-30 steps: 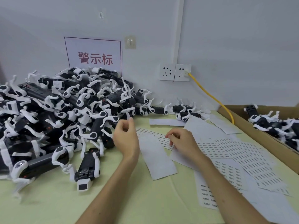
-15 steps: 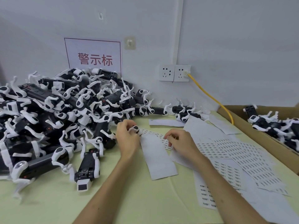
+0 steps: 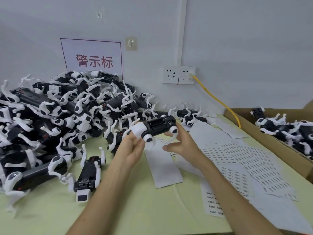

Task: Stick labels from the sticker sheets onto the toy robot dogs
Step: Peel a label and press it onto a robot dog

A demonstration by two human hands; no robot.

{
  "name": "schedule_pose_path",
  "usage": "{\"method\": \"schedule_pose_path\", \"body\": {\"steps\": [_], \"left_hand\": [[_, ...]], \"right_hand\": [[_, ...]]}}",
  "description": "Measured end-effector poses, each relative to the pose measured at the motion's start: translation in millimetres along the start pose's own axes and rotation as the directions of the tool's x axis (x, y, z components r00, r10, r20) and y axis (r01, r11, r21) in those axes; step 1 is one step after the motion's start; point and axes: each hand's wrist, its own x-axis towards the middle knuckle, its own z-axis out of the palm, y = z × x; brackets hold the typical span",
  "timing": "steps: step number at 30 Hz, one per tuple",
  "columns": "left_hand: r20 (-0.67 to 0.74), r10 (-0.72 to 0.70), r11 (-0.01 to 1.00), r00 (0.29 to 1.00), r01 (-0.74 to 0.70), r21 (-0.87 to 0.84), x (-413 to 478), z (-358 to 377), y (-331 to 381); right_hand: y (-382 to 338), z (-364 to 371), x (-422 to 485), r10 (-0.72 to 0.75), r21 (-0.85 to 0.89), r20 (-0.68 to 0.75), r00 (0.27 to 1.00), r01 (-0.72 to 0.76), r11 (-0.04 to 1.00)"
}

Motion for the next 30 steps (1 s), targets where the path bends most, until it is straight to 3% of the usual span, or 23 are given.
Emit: {"method": "schedule_pose_path", "body": {"steps": [3, 9, 13, 18, 22, 26, 30], "left_hand": [[-0.045, -0.045, 0.999, 0.998, 0.045, 0.004, -1, -1, -1], [-0.026, 0.009, 1.000, 1.000, -0.009, 0.007, 8, -10, 1], [0.044, 0.086, 0.973, 0.995, -0.093, 0.209, 11, -14, 9], [-0.072, 0.292, 0.850, 0.954, -0.225, 0.476, 15, -18, 11], [-0.039, 0.284, 0.838, 0.958, -0.228, 0.495, 15, -17, 8], [0.046, 0.296, 0.636, 0.954, -0.233, 0.735, 13, -15, 1], [0.304, 0.030, 0.416, 0.952, -0.289, 0.862, 3, -11, -8]], "right_hand": [[-10, -1, -4, 0.006, 0.138, 0.083, 0.996, -0.017, 0.990], [-9, -2, -3, 0.099, 0.108, 0.017, 0.995, -0.100, 0.989], [-5, 0, 0, 0.171, 0.112, 0.015, 0.985, -0.172, 0.979], [0, 2, 1, 0.119, 0.132, -0.040, 0.992, -0.112, 0.985], [3, 0, 2, 0.061, 0.135, -0.150, 0.987, -0.040, 0.990], [3, 0, 3, 0.053, 0.133, -0.300, 0.952, -0.013, 0.991], [2, -1, 4, 0.003, 0.058, -0.322, 0.947, 0.016, 0.998]]}}
